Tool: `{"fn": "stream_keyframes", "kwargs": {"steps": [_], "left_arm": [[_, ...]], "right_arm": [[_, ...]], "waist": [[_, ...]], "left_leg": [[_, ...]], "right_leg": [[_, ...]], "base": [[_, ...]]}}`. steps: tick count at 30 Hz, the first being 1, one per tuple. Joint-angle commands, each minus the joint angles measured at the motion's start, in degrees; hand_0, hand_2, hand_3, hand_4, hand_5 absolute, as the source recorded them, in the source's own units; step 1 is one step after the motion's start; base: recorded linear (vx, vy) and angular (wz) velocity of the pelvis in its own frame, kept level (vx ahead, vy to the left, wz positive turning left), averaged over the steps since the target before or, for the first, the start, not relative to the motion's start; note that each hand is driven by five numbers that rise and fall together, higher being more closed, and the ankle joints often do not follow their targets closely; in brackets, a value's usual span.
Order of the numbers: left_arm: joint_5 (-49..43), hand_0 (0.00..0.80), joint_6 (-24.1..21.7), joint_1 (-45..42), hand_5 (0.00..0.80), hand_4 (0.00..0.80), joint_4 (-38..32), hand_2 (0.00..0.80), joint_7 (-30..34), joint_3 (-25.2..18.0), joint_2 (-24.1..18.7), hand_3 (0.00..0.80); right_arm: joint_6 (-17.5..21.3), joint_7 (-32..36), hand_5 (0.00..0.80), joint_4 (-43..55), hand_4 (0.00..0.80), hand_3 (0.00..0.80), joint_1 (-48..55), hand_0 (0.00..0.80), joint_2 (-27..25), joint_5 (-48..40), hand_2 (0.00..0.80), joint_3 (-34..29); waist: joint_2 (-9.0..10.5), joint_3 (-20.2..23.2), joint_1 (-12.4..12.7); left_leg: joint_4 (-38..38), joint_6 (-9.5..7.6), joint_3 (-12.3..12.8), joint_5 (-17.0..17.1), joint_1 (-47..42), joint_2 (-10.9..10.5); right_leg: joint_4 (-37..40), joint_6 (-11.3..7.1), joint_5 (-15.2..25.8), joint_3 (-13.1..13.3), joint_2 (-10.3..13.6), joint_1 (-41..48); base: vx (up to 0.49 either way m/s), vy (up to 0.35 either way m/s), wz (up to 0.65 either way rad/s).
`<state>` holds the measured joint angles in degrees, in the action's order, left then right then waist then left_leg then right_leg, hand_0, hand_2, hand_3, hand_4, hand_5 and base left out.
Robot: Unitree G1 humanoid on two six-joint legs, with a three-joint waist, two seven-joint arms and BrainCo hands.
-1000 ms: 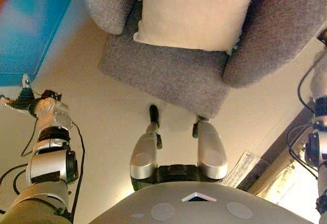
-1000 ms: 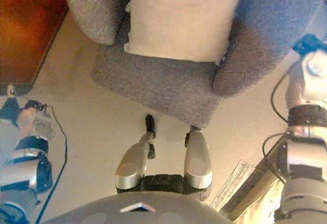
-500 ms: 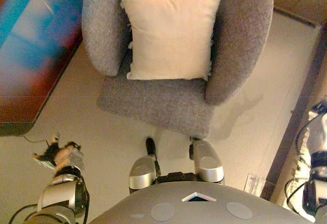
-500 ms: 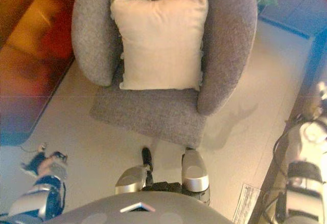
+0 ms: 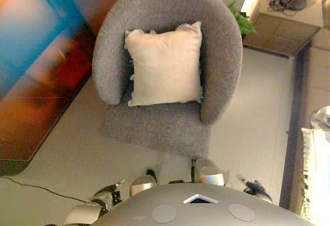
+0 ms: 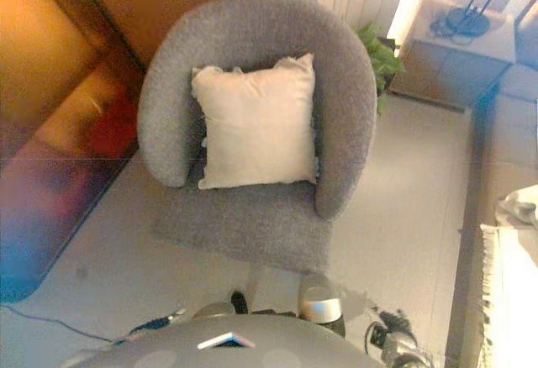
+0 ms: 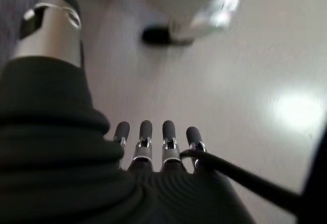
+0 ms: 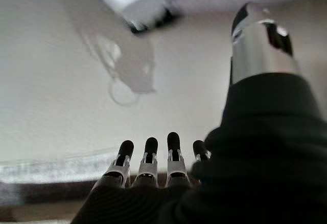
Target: Pick up the cushion and take it to the sofa
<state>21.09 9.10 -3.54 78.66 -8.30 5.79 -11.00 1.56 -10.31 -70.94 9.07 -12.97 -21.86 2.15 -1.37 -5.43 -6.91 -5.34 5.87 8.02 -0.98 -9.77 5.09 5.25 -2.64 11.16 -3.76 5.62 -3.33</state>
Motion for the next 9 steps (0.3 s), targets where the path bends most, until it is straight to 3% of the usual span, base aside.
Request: {"fn": "stream_keyframes", "kwargs": {"steps": [1, 9], "left_arm": [[1.10, 0.000, 1.97, 1.86, 0.000, 0.000, 1.56, 0.000, 2.10, 0.16, -0.04, 0.000], [3.32, 0.000, 4.07, 2.76, 0.000, 0.000, 0.22, 0.000, 0.52, 1.95, -0.04, 0.000]], "right_arm": [[-0.99, 0.42, 0.000, -0.98, 0.000, 0.000, -4.86, 0.000, 0.37, 3.66, 0.000, 1.80], [0.56, 0.77, 0.000, -0.92, 0.000, 0.000, -4.89, 0.000, 1.47, 5.50, 0.000, 5.09]], "waist": [[2.91, -1.98, 0.41], [3.49, -1.41, 1.14]], "left_leg": [[6.70, -4.00, -1.22, -8.92, -0.47, -4.02], [7.02, -4.64, -1.71, -9.38, -0.42, -4.43]], "right_leg": [[-2.03, -4.64, -5.11, -0.85, 3.86, 2.09], [-2.09, -5.39, -4.93, -1.26, 4.38, 2.48]], "base": [[-0.031, 0.006, 0.03], [-0.031, -0.003, 0.02]]}}
